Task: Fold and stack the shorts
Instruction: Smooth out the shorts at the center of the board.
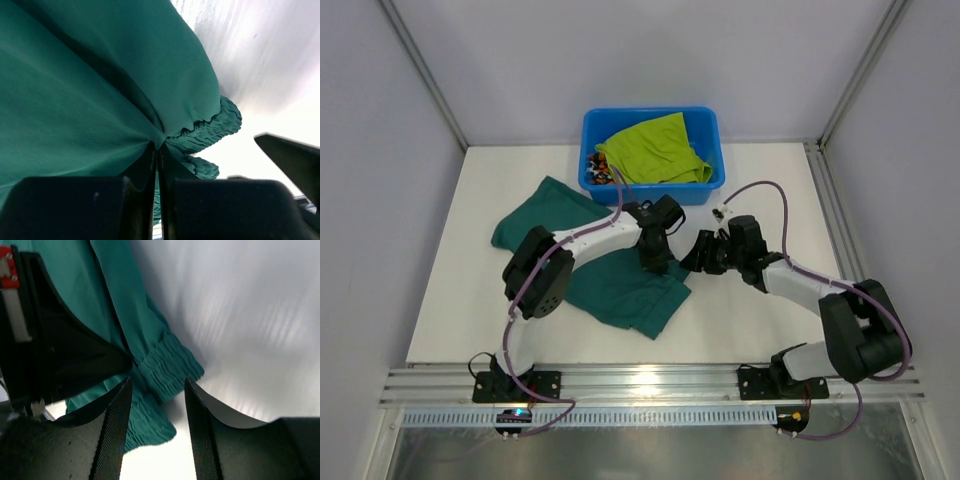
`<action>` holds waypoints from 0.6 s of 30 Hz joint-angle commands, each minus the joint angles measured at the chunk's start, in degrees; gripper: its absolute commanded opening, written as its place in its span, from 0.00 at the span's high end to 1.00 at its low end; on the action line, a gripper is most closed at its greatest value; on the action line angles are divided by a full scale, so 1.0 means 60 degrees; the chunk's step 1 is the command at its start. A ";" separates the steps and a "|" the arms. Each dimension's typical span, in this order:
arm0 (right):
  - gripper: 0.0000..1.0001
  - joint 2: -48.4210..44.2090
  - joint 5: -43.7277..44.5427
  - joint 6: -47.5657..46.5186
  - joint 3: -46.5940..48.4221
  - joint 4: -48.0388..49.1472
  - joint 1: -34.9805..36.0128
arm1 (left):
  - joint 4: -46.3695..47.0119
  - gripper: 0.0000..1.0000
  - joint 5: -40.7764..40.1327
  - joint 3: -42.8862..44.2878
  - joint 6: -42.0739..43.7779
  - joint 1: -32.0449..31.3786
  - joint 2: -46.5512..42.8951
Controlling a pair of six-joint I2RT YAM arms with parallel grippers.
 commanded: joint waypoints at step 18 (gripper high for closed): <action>0.96 0.1974 -0.0556 -0.1061 0.0115 0.0962 -0.0046 | 0.0616 1.00 -0.1265 0.0049 -0.0727 0.0151 -0.1354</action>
